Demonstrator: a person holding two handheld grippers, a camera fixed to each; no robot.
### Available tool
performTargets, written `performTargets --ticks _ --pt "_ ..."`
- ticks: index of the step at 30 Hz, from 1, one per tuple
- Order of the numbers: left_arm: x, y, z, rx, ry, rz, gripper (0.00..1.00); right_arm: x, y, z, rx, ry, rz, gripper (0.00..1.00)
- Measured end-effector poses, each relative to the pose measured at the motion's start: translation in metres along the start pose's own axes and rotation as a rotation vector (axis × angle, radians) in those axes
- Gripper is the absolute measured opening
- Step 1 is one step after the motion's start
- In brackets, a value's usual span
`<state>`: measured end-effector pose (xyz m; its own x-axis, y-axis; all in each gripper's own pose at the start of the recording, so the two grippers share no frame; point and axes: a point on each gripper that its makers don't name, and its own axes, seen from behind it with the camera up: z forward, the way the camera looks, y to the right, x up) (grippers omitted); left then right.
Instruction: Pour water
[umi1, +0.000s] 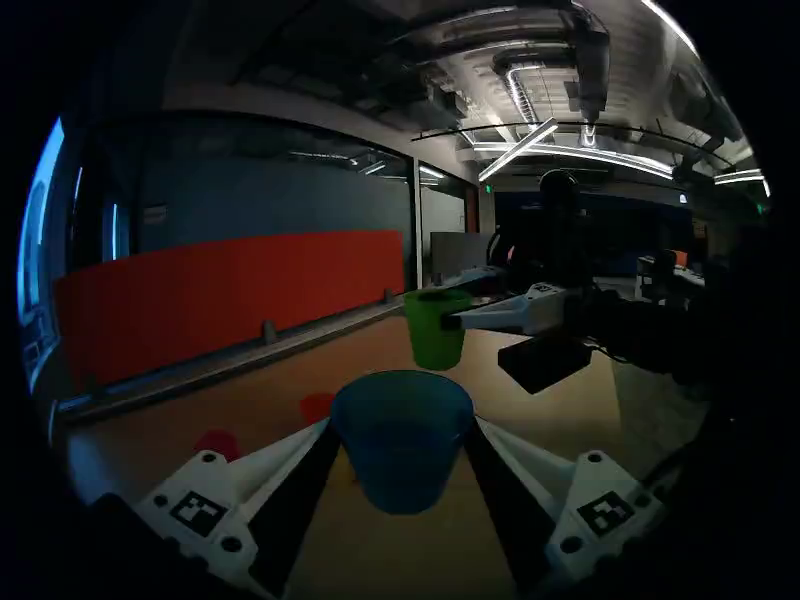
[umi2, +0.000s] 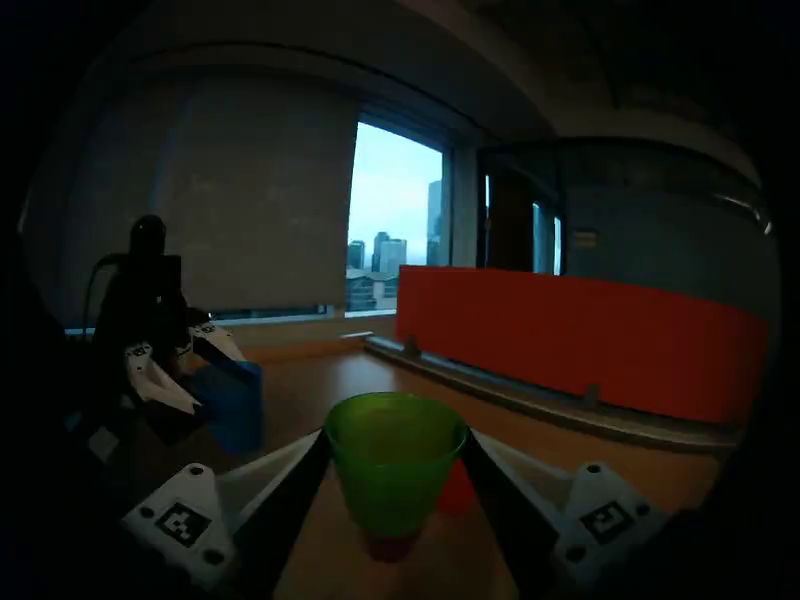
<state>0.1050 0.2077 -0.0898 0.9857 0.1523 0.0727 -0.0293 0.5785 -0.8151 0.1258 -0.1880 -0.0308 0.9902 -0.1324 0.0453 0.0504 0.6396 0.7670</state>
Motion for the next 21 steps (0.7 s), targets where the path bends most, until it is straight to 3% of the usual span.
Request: performTargets --ticks 10,21 --pt "0.011 -0.008 -0.004 0.019 0.024 0.019 0.86 -0.008 -0.018 0.002 0.048 -0.012 -0.01 0.93" --pt "0.024 -0.014 -0.007 0.049 0.048 0.095 0.85 -0.015 -0.04 0.01 0.103 -0.019 -0.001 0.93"
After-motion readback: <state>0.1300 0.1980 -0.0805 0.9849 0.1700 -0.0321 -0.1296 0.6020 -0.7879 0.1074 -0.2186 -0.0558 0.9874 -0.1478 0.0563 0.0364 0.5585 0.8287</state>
